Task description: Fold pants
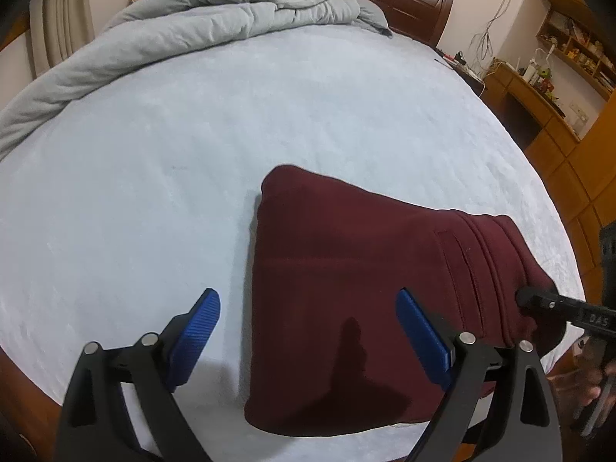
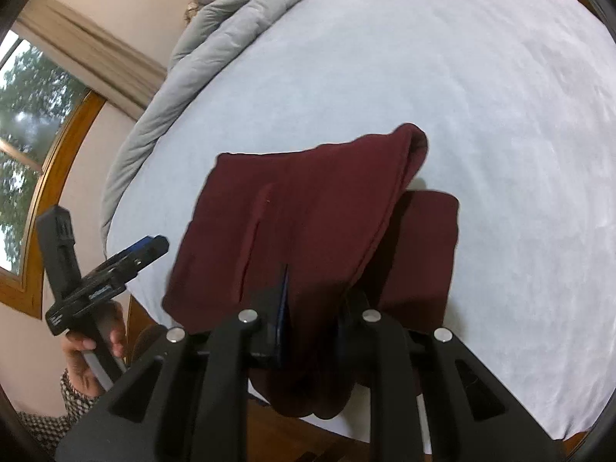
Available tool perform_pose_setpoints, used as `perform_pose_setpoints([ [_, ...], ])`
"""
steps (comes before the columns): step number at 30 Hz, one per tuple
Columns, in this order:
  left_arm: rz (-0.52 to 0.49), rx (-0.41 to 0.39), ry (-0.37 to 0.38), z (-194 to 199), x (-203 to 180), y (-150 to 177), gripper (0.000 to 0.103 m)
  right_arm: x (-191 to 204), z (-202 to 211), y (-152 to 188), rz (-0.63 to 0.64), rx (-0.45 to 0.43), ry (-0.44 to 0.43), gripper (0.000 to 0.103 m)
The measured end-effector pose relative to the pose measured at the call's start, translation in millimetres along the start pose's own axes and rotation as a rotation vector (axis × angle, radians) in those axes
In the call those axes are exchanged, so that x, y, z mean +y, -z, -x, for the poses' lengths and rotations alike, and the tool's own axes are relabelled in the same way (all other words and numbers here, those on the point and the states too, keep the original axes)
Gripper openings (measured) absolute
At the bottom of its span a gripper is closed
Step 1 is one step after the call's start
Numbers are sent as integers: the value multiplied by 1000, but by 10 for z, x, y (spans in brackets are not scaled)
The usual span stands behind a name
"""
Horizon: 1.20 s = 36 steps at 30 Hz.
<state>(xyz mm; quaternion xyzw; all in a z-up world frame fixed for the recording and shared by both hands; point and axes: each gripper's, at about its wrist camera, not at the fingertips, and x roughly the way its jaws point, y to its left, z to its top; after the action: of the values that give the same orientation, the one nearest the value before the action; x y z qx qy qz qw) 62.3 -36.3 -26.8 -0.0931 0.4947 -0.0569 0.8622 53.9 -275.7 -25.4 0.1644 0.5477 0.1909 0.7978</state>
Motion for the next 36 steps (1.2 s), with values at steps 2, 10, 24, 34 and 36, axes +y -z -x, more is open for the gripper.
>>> perform_pose_setpoints([
  [2,3,11,-6,-36,1,21,93,-74,-46,33,-18,0,15,18],
  [10,8,73,-12,-226,54,134,93,-78,-210,103,36,78,120,40],
  [24,-37,46,2,-138,-55,127,94,-565,-327,-677,-117,69,5,54],
  [34,-56,60,-11,-204,-121,109,94,-608,-496,-845,-130,78,-52,9],
  [36,-65,58,-19,-204,-142,107,94,-584,-413,-836,-129,57,-51,8],
])
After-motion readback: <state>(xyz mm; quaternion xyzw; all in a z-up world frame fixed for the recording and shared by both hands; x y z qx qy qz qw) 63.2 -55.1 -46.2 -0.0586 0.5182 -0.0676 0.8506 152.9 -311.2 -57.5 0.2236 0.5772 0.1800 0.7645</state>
